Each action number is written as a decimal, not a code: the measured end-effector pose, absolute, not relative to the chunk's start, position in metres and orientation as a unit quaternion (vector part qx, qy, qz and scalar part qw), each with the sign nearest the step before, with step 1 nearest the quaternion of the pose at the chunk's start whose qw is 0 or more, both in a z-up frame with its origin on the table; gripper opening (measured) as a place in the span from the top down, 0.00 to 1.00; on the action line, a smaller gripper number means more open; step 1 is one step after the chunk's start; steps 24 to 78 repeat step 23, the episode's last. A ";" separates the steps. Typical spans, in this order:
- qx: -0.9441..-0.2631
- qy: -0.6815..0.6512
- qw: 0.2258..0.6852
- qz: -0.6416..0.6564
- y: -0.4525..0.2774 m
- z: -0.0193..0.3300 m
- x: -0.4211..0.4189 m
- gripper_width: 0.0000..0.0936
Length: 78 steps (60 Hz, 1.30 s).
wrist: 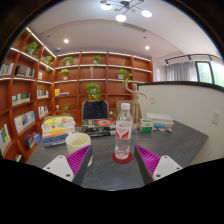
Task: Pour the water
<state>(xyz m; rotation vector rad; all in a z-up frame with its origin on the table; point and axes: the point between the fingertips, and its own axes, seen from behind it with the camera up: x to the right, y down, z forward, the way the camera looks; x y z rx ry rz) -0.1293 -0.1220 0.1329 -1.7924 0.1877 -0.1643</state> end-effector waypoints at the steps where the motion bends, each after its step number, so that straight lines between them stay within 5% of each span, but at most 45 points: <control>1: -0.778 0.080 0.619 -0.069 -0.125 0.136 -0.132 0.05; 78: -0.788 0.028 0.614 -0.046 -0.153 0.143 -0.167 0.06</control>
